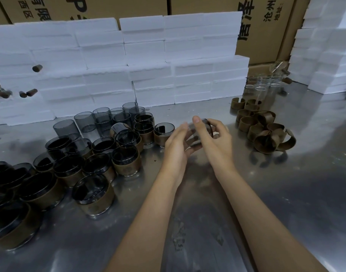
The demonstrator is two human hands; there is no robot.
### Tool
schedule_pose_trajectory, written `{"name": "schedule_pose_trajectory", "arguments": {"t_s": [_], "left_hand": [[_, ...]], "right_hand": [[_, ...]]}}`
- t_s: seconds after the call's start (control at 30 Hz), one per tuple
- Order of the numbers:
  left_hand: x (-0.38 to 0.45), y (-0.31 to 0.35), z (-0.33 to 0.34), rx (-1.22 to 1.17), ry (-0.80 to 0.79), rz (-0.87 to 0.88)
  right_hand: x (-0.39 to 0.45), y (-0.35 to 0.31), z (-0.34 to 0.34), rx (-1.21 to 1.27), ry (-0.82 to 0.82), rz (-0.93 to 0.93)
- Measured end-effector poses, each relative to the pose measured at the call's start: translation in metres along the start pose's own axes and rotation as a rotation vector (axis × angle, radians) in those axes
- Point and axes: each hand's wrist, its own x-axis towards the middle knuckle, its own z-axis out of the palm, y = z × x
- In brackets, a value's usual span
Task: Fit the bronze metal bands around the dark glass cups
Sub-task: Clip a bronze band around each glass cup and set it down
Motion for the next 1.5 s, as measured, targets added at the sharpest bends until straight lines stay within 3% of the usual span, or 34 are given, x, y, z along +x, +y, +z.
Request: {"name": "schedule_pose_trajectory", "arguments": {"t_s": [0.27, 0.47, 0.57, 0.67, 0.73, 0.8, 0.87, 0.93, 1.27, 1.37, 1.5], "left_hand": [[0.001, 0.005, -0.004, -0.168, 0.036, -0.087], [-0.001, 0.006, -0.003, -0.129, -0.002, -0.107], [-0.001, 0.004, 0.001, -0.104, 0.013, -0.162], [0.000, 0.001, 0.002, -0.150, 0.029, -0.203], [0.001, -0.001, 0.000, -0.178, 0.036, -0.215], [0.003, -0.002, -0.003, -0.183, 0.049, -0.227], [0.004, -0.002, -0.004, -0.193, 0.056, -0.236], [0.005, -0.003, -0.006, -0.199, 0.052, -0.243], [0.001, 0.000, -0.007, -0.151, 0.050, -0.211], [0.000, 0.002, -0.008, -0.132, 0.018, -0.180], [-0.004, 0.002, -0.005, -0.046, -0.063, -0.117]], "right_hand": [[-0.010, -0.002, -0.001, -0.008, -0.044, -0.132], [-0.006, -0.004, -0.011, -0.032, 0.015, -0.086], [-0.006, -0.007, -0.021, -0.163, 0.195, -0.149], [-0.003, -0.010, -0.043, -0.575, 0.547, -0.212], [0.001, -0.008, -0.060, -0.736, 0.715, -0.167], [0.006, -0.005, -0.075, -0.759, 0.753, -0.029], [0.010, 0.000, -0.085, -0.764, 0.729, 0.103], [0.013, 0.005, -0.089, -0.737, 0.691, 0.115], [-0.003, -0.014, -0.041, -0.266, 0.278, -0.325], [-0.010, -0.013, -0.024, -0.267, 0.149, -0.369], [-0.013, -0.007, -0.019, -0.302, 0.096, -0.418]]}}
